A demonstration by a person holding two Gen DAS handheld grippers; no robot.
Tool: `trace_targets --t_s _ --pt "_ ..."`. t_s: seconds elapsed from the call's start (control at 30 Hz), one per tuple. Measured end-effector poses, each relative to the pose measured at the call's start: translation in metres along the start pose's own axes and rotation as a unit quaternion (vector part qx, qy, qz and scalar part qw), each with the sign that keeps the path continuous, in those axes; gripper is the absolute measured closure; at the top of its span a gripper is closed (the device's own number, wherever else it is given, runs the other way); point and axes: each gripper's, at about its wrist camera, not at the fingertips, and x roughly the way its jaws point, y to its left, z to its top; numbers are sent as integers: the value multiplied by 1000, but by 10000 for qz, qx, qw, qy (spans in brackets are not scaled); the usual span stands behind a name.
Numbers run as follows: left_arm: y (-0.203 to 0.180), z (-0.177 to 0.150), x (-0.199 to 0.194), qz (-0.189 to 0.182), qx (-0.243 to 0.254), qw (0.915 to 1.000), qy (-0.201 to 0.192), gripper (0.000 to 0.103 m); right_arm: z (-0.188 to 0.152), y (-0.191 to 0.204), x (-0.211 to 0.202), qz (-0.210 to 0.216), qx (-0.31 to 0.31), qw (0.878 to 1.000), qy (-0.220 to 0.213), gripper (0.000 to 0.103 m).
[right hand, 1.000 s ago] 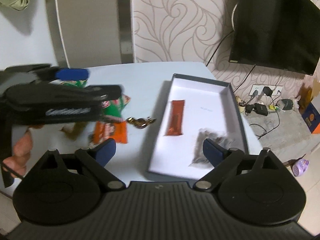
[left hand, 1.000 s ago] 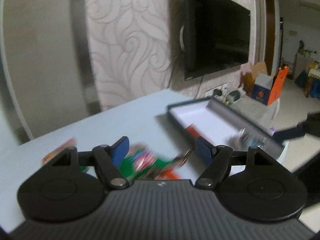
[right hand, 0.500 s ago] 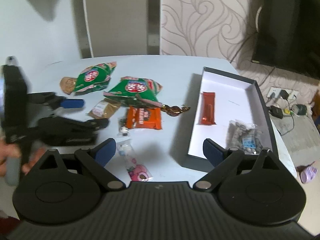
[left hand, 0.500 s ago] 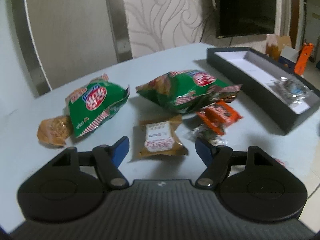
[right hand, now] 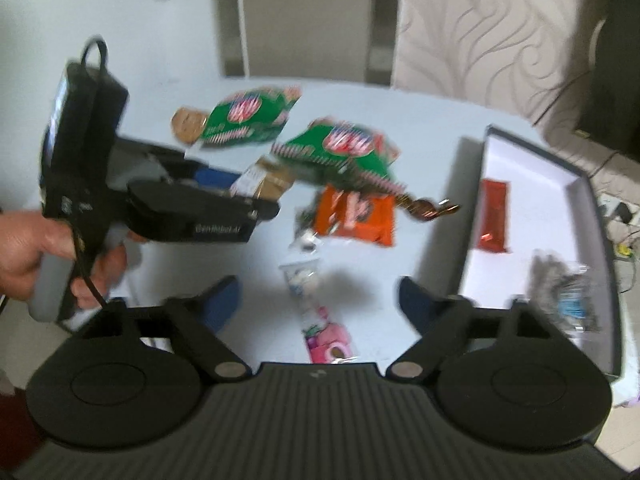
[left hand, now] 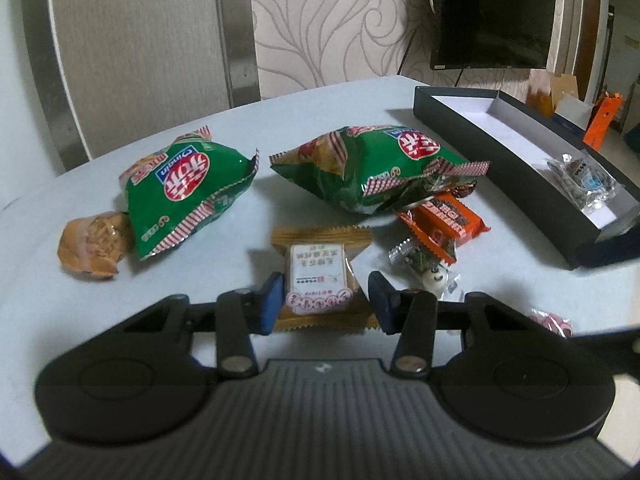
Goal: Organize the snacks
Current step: 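Grasp the brown cake packet with the left gripper while the right grasps the clear pink candy packet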
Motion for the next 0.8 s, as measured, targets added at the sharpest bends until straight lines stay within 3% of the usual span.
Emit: trace_targets --t_s 0.03,0.07,0.33,0.43,0.53,0.57,0.8 --pt "0 -1 -1 0 17 10000 2 54 0 2 7 49 -31 9999 100 43" --pt "0 -1 -1 -1 30 10000 6 54 0 3 14 49 -74 9998 183 45" --pt "-1 -1 -1 12 92 10000 14 54 4 8 46 8 -374 9983 438 46" --pt "-1 -1 -1 13 90 10000 16 54 4 5 54 69 -321 9982 493 54" --pt "-1 -1 -1 11 90 10000 16 54 8 1 56 97 -245 9983 523 74" --pt "-1 -1 -1 6 83 10000 17 54 9 2 56 80 -271 9981 552 77" --pt "2 -2 -2 0 13 10000 17 56 11 4 49 29 -197 9985 517 79"
